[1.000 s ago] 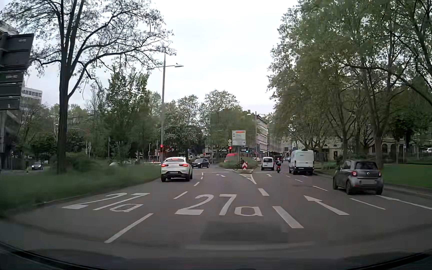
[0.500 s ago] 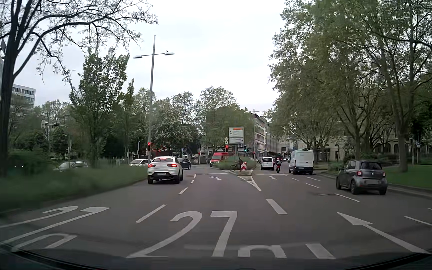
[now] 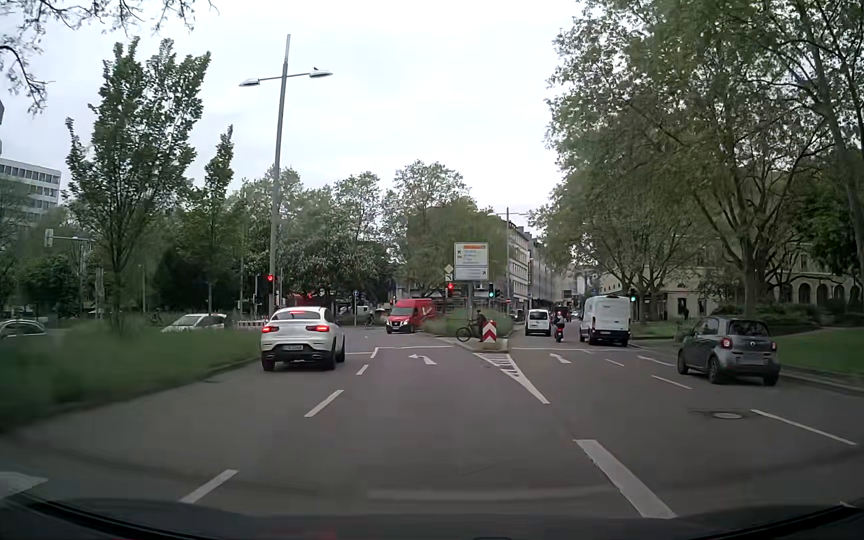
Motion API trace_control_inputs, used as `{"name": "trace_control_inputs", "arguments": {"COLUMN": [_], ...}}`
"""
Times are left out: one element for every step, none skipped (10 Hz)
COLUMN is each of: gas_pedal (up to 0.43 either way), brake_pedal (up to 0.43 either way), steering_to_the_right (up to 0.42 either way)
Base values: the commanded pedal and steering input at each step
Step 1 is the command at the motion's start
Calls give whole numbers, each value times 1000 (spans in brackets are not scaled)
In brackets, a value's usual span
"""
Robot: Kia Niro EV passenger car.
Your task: Follow the waypoints while adhering to traffic rules and regulations
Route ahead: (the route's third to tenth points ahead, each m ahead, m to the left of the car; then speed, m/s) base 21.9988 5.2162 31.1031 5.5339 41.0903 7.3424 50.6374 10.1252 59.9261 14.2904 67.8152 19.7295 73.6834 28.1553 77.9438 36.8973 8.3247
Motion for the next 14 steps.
{"name": "trace_control_inputs", "arguments": {"gas_pedal": [0,0,0,0,0,0,0,0,0,0,0,0,0,0], "brake_pedal": [0,0,0,0,0,0,0,0,24,67,122,152,177,195], "steering_to_the_right": [4,-3,-4,-4,-6,-7,-8,-10,-13,-15,-17,-21,-24,-27]}}
